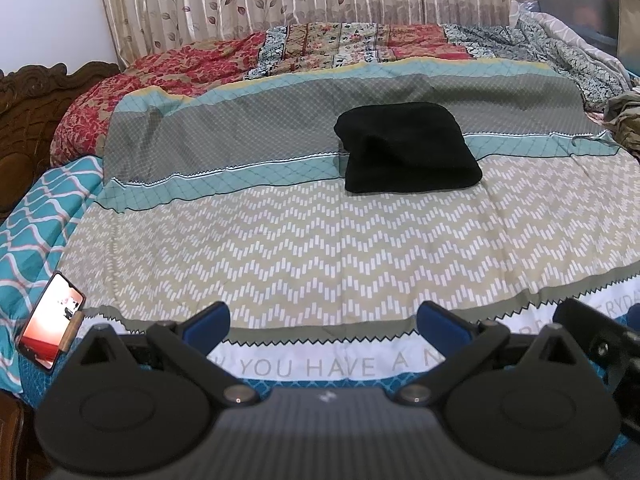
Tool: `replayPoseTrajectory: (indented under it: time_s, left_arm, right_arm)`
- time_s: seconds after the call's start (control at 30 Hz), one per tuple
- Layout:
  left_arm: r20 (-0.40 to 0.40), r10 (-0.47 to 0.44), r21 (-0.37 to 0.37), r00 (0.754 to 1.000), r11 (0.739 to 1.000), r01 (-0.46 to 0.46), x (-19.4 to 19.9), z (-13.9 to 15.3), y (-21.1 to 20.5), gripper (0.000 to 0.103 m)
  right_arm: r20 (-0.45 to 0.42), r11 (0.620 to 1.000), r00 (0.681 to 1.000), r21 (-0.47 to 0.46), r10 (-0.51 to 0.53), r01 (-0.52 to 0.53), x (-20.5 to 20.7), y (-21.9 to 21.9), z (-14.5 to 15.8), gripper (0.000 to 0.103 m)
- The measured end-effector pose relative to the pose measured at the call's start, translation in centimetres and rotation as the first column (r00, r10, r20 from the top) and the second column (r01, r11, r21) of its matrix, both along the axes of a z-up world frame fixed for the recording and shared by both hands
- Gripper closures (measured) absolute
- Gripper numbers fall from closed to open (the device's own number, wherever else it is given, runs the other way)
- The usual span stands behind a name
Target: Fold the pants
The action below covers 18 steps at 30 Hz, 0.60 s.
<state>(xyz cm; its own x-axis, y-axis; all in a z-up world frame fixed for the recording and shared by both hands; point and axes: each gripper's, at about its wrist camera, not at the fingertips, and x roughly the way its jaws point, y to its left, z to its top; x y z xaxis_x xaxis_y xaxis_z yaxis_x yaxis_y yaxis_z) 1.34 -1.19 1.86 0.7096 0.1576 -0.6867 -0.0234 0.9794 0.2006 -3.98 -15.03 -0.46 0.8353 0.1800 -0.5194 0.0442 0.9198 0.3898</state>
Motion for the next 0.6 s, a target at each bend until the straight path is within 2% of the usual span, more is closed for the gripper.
replayPoseTrajectory:
  time_s: [0.6]
  left_arm:
    - [-0.007,-0.013,-0.005,1.0,1.0,0.013,-0.14,-0.01,0.0,0.0]
  right_arm:
    - [0.0,1.0,1.0,0.001,0.001,-0.001,0.0,-0.02,-0.06,0.012]
